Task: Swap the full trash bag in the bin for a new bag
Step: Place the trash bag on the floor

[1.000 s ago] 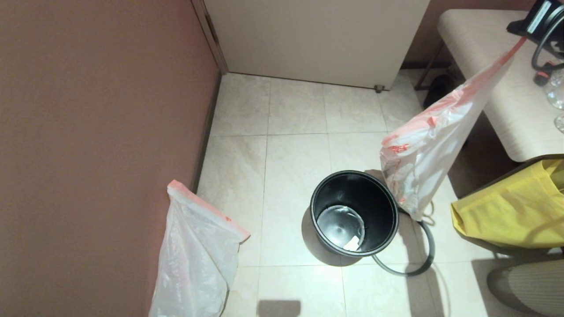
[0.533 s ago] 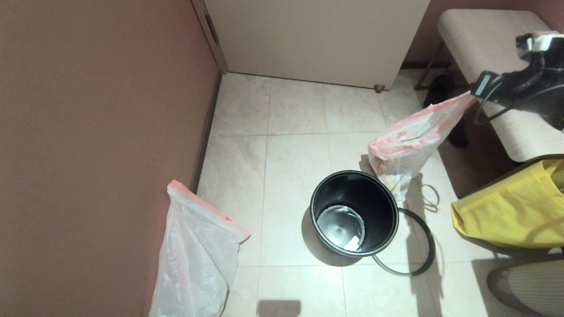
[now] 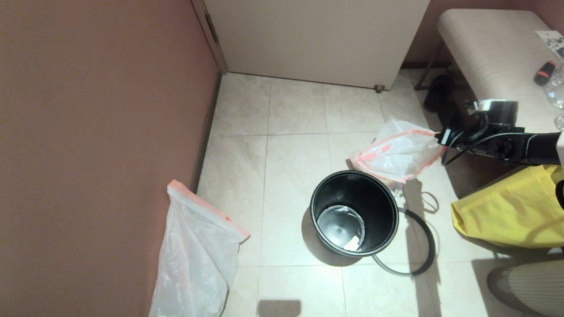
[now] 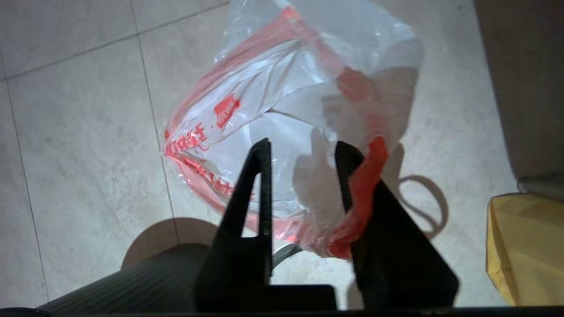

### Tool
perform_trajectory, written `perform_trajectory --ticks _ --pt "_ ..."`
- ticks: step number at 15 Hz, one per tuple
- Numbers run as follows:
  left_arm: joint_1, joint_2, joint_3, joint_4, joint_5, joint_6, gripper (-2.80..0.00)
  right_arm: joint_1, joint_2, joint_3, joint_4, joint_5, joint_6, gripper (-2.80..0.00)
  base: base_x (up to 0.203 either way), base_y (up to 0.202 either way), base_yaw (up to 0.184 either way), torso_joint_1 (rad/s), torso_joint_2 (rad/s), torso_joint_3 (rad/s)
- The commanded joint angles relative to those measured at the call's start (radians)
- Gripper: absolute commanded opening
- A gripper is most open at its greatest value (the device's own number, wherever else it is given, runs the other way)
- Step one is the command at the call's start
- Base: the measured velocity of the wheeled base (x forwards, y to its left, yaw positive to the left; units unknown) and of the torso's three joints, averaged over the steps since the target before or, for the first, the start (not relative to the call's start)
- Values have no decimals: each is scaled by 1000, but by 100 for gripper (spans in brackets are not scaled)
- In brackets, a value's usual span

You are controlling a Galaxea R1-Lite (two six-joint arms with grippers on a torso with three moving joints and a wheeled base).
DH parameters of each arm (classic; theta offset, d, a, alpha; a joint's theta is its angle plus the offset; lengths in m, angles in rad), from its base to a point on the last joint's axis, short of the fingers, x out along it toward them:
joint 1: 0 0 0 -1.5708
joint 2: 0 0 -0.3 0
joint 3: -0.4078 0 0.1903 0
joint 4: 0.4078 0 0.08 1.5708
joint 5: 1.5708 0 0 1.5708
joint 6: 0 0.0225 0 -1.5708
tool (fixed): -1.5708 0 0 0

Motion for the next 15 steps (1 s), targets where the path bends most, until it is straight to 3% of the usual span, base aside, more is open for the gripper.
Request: perform_trajectory --ticks 1,6,8,10,12,15 --pt "0 1 0 -1 0 0 -280 3 21 -1 3 1 1 0 0 0 0 0 0 0" --pt "0 1 0 -1 0 -1 -280 1 -149 8 177 5 4 0 0 0 0 0 0 0" --pt "0 1 0 -1 0 0 -280 -2 -233 17 405 -4 -19 0 0 0 0 0 0 0" --pt "0 1 0 -1 0 0 -280 -5 -292 21 610 -39 -95 0 0 0 0 0 0 0" --pt "0 1 0 -1 0 0 -280 -6 -343 30 692 -90 -105 0 0 0 0 0 0 0" --pt "0 1 0 -1 0 0 -280 -1 -467 80 760 -93 -66 0 0 0 0 0 0 0"
